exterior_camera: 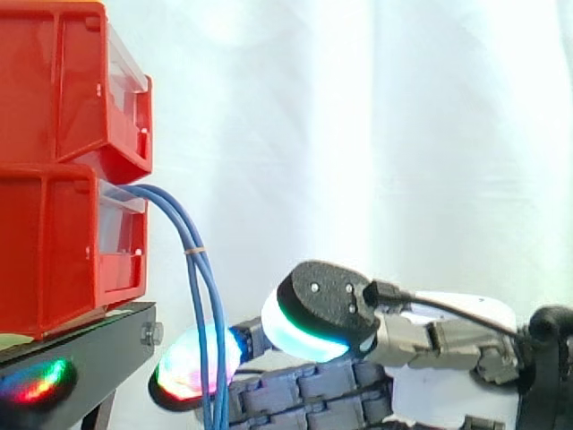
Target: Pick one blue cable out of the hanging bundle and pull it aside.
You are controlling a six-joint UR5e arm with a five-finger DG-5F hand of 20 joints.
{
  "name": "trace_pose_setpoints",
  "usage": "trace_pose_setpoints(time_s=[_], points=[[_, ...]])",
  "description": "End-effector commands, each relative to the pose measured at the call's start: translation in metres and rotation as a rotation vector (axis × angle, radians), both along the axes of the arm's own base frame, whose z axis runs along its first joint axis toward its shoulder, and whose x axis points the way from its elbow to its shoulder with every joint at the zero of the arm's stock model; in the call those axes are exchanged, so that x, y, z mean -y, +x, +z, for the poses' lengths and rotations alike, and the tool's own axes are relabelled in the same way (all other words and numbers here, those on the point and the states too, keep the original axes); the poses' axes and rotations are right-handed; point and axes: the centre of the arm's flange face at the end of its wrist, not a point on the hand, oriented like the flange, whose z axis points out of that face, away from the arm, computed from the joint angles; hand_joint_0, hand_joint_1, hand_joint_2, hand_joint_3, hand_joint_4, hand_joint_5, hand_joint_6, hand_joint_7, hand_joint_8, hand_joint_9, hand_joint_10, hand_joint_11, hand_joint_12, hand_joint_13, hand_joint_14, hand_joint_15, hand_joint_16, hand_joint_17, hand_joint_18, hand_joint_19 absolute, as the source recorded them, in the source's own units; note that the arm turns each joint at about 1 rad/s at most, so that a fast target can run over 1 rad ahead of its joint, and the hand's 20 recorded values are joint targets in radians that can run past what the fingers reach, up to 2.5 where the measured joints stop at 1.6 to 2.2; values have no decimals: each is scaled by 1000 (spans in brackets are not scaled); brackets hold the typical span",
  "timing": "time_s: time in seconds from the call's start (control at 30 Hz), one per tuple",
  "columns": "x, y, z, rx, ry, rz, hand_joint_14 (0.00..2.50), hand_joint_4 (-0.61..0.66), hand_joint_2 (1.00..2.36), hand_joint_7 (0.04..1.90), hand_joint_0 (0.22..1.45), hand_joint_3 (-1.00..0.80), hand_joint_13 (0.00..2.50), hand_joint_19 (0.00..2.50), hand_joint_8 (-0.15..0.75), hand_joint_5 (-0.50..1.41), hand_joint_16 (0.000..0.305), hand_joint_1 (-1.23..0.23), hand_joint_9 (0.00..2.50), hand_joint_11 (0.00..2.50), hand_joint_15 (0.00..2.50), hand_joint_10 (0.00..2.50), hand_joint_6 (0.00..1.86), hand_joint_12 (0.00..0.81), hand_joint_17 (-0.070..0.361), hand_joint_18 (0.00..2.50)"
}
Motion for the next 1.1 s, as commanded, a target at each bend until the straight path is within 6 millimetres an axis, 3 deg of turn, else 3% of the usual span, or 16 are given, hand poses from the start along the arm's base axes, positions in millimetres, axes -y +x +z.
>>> trace_pose_setpoints(time_s=[0.0,0.07,0.13,0.53,0.73,0.93,1.07], points=[[-3,7,-21,24,31,7,3,165,1000,739,455,-500,394,22,255,-215,50,-758,434,90,100,2,502,386,111,235],[-6,22,-34,57,79,29,4,168,1000,744,456,-500,395,29,254,-213,50,-758,436,91,99,2,502,386,111,233],[-7,27,-29,68,87,45,3,172,1000,744,455,-500,398,29,255,-211,50,-758,438,86,96,2,502,386,111,234],[-9,27,-28,72,135,73,4,223,1000,860,467,-500,450,77,262,-157,48,-751,509,125,130,4,503,383,108,274],[-9,32,-18,79,172,103,5,245,1000,903,477,-500,478,89,260,-144,47,-748,538,135,145,4,503,380,106,301],[4,31,-16,43,206,101,6,254,1000,925,484,-500,491,97,260,-138,46,-742,552,145,154,5,503,376,104,316],[13,26,1,15,201,89,5,263,1000,936,489,-500,498,111,260,-135,46,-741,557,147,153,7,503,375,103,323]])
